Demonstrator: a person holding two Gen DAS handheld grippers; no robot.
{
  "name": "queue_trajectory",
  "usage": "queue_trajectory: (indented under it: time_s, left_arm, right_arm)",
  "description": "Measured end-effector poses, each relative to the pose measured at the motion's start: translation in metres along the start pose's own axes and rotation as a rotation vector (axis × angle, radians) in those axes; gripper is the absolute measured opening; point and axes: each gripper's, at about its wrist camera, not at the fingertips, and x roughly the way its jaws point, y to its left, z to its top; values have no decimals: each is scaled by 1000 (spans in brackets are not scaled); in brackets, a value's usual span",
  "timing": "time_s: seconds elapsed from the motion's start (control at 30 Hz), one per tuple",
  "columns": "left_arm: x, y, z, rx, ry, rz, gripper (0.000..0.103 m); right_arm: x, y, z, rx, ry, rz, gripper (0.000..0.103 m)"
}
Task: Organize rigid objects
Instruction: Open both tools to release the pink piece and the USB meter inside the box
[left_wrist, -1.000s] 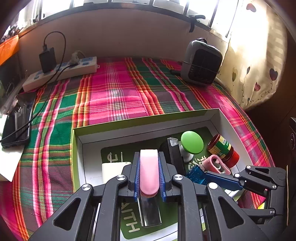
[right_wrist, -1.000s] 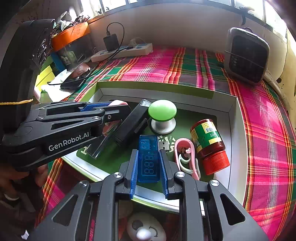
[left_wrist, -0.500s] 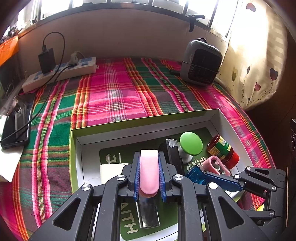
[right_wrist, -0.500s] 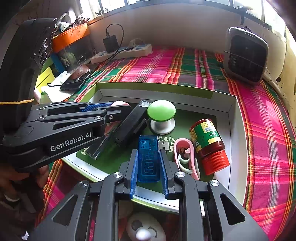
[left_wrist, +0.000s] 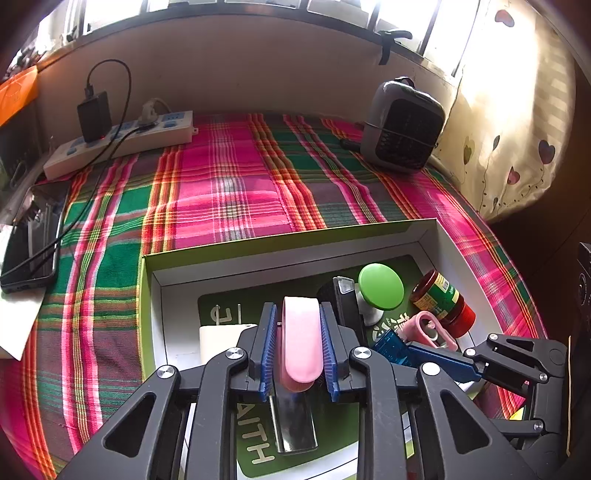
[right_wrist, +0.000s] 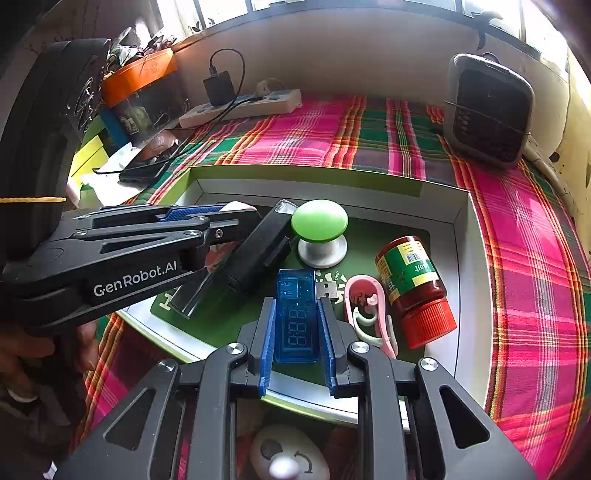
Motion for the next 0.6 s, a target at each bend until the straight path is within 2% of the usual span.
queue_trajectory:
  time_s: [0.6]
  left_arm:
    - [-5, 1, -3, -21, 1, -3, 30]
  right_arm:
    - [-2, -1, -1, 20, -14, -9, 23]
